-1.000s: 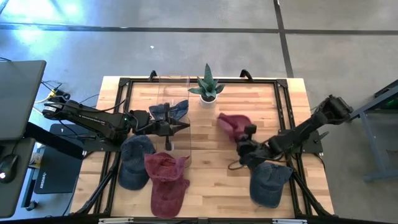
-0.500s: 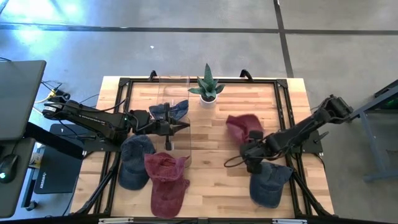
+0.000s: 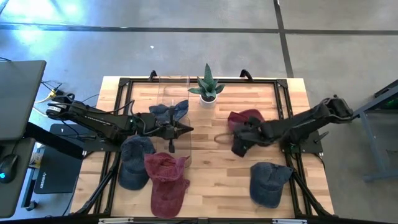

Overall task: Pick & Place hat
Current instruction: Put the top red cap into the bottom transparent bin

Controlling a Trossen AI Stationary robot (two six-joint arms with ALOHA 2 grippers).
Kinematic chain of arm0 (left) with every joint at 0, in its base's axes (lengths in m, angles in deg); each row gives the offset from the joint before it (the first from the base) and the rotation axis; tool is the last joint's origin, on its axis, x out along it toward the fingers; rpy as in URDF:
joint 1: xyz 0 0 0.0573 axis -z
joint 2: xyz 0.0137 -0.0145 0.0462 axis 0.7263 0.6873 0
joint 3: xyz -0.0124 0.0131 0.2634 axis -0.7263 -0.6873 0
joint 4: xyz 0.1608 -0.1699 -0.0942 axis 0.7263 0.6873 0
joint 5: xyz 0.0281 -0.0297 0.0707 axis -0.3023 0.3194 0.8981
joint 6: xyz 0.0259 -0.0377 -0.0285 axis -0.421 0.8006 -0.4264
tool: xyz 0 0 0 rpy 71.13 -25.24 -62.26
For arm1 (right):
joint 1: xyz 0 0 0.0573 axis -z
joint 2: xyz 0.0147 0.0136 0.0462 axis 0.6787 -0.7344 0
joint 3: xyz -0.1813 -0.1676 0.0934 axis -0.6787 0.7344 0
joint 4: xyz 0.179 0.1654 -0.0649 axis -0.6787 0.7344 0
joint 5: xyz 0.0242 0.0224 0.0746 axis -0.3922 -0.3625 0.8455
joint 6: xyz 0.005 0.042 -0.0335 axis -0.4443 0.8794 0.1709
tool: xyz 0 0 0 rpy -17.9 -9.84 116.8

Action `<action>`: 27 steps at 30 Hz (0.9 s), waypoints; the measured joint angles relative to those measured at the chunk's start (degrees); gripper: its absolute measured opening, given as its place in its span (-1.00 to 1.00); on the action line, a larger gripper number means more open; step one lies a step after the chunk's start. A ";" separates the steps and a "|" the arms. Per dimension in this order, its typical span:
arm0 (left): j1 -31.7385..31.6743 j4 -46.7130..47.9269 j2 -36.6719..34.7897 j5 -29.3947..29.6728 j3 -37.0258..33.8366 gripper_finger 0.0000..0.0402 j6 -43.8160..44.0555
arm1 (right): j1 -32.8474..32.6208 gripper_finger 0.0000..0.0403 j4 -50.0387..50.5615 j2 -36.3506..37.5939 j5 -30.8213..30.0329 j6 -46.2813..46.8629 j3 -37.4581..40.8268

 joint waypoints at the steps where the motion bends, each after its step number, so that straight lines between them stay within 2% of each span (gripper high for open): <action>1: 0.00 -0.38 0.00 0.00 0.00 -1.00 -0.01 | 2.29 -0.05 0.12 -0.41 0.23 -0.69 0.49; 4: 0.00 -1.08 0.00 0.09 0.00 -1.00 -0.02 | 8.40 -0.29 1.96 -2.22 0.56 -1.62 1.87; 8: 0.00 -1.07 0.00 0.13 0.00 -1.00 -0.02 | 13.67 -0.68 0.90 -6.60 6.37 -5.60 3.49; 10: 0.00 -1.01 0.00 0.13 0.00 -1.00 -0.01 | 14.74 -0.87 -1.45 -9.50 8.92 -9.03 4.35; 12: 0.00 -1.01 0.00 0.13 0.00 -1.00 -0.01 | 14.92 -0.96 -7.89 -11.90 12.71 -15.03 5.26; 14: 0.00 -0.99 0.00 0.13 0.00 -1.00 -0.01 | 14.10 -0.94 -16.94 -13.71 21.01 -21.87 5.73; 16: 0.00 -0.99 0.00 0.13 0.00 -1.00 -0.01 | 12.94 -0.88 -24.26 -14.75 32.23 -28.51 5.97; 19: 0.00 -0.69 0.00 0.13 0.02 -1.00 -0.01 | 10.97 -0.83 -28.23 -13.86 40.56 -33.62 6.17; 21: 0.00 -0.38 0.00 0.11 0.02 -1.00 -0.01 | 9.94 -0.82 -29.47 -11.90 41.62 -34.25 6.06; 24: 0.00 -0.40 -0.01 0.11 0.02 -1.00 0.02 | 9.00 -0.81 -28.21 -8.35 40.39 -30.43 6.10; 27: 0.00 -0.40 -0.01 0.11 0.02 -1.00 0.02 | 8.05 -0.71 -27.43 -4.48 40.94 -27.29 6.10</action>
